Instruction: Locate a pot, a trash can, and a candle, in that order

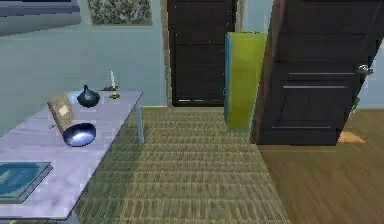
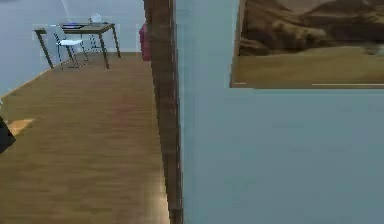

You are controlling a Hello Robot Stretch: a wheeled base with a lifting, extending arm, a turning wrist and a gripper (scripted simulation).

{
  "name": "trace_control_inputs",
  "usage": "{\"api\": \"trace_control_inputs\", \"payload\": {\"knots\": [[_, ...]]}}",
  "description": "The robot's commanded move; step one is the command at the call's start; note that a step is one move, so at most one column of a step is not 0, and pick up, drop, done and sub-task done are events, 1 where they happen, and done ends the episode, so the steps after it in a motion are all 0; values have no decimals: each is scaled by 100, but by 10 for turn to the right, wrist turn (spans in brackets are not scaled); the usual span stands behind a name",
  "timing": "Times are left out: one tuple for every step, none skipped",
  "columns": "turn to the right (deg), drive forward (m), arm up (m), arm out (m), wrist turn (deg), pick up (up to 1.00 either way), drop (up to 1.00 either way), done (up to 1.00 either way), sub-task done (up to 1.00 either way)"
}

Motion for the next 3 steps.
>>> {"api": "trace_control_inputs", "payload": {"knots": [[0,100,0,0,0,0,0,0,0],[0,45,0,0,0,0,0,0,0],[-450,0,0,0,0,0,0,0,0]]}}
